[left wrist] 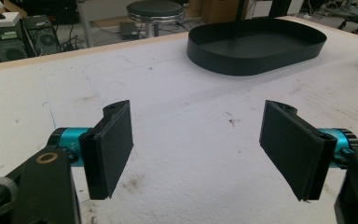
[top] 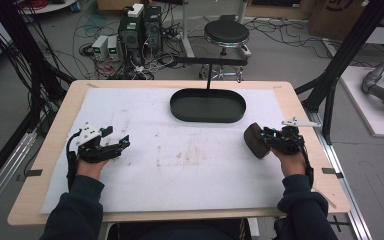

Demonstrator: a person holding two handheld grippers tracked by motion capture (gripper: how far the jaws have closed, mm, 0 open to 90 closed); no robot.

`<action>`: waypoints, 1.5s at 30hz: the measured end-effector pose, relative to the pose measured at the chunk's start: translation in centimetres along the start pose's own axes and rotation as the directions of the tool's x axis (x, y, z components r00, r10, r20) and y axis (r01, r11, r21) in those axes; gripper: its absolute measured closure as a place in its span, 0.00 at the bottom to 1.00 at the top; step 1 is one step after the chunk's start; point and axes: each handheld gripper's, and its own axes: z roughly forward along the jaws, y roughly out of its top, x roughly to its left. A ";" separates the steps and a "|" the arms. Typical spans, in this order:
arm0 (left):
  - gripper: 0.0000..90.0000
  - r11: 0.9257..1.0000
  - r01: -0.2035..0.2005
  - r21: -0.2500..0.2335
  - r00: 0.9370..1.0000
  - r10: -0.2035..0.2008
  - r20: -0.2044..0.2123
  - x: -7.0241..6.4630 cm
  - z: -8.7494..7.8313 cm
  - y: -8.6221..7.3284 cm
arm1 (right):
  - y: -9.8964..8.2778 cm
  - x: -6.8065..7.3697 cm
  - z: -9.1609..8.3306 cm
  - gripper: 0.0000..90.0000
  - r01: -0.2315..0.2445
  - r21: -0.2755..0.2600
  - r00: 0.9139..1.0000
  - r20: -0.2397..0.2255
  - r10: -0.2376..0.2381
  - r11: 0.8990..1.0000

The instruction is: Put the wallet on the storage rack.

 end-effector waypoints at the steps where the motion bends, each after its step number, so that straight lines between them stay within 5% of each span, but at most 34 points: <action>1: 0.28 1.000 -0.002 0.001 1.000 0.002 -0.001 0.0 0.0 0.0 | 0.0 -0.1 0.0 0.72 -0.009 -0.001 1.000 -0.001 0.009 1.000; 7: 0.28 1.000 0.000 0.001 1.000 0.000 0.000 0.0 0.0 0.0 | -0.1 -0.1 0.0 0.68 -0.021 -0.008 1.000 -0.003 0.021 1.000; 18: 0.29 1.000 0.001 -0.001 1.000 -0.001 0.000 0.0 0.0 0.0 | 0.0 0.4 0.1 0.69 0.032 -0.008 0.999 -0.011 -0.032 0.999; 27: 0.30 1.000 0.001 -0.022 0.999 0.000 0.054 -1.0 1.2 1.1 | 0.0 0.6 0.2 0.75 0.065 0.002 0.998 -0.024 -0.065 0.998; 38: 0.29 0.996 -0.019 -0.084 0.977 0.037 0.211 -6.1 7.1 6.6 | 0.2 1.0 0.3 0.77 0.140 0.000 0.990 -0.012 -0.140 0.990; 42: 0.29 0.998 -0.026 -0.062 0.972 0.039 0.233 -7.2 8.2 6.5 | 0.1 0.6 0.2 0.72 0.109 -0.008 0.994 -0.017 -0.109 0.994; 45: 0.29 0.998 -0.017 -0.061 0.971 0.032 0.239 -7.6 8.6 6.5 | 0.1 0.4 0.1 0.79 0.105 -0.007 0.994 -0.014 -0.105 0.994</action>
